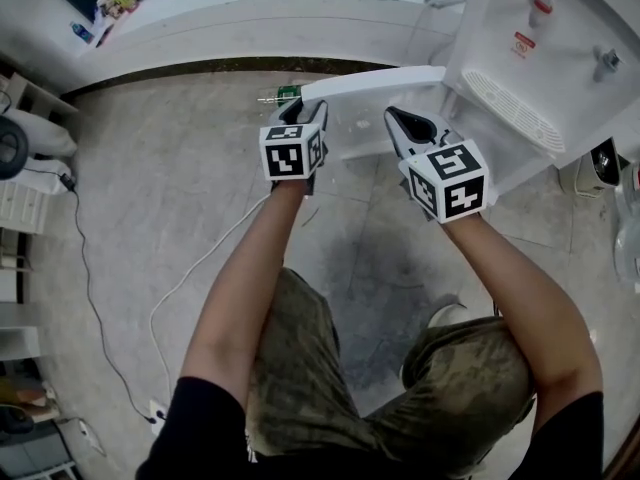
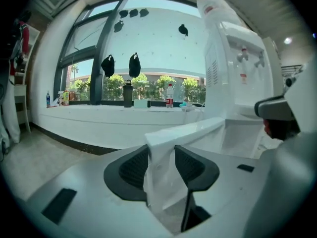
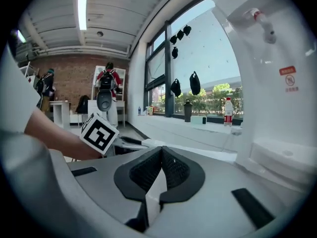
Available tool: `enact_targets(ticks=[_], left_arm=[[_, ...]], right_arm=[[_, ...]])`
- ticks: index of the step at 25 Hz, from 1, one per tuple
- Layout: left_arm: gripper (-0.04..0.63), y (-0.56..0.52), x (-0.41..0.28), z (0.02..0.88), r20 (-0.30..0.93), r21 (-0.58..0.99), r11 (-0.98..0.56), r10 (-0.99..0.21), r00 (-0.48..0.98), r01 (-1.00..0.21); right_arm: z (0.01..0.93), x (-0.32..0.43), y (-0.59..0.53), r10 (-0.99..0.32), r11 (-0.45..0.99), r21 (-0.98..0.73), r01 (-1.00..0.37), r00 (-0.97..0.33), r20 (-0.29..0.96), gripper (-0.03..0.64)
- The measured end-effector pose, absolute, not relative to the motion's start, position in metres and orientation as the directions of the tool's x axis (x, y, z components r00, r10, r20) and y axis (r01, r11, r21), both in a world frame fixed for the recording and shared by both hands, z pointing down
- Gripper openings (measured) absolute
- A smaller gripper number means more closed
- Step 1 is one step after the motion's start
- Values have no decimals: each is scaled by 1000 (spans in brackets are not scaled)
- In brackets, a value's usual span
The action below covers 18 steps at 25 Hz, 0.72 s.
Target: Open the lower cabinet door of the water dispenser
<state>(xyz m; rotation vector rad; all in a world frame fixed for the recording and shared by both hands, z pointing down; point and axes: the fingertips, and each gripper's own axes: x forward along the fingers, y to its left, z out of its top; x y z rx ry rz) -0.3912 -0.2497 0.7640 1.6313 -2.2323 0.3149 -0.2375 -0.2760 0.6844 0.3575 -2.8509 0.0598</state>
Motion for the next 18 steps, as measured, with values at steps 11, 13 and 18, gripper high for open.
enact_targets(ticks=[11,13,18], left_arm=[[164,-264,-407,763,431,-14,329,-850,-302,-944],[164,-263,-407,763,416,-9,327,-858,-301,-945],[164,-257,-405,764,391,-24,308,-873,-293,-951]], right_arm=[[671,-219,-299,-289,938,-122,-323,-928,237,-2],[672,-220,-293,-269,955,-58,-291,-932,244,-2],[671,-217,-298,-283,952,-46,-304,-926,250,-2]])
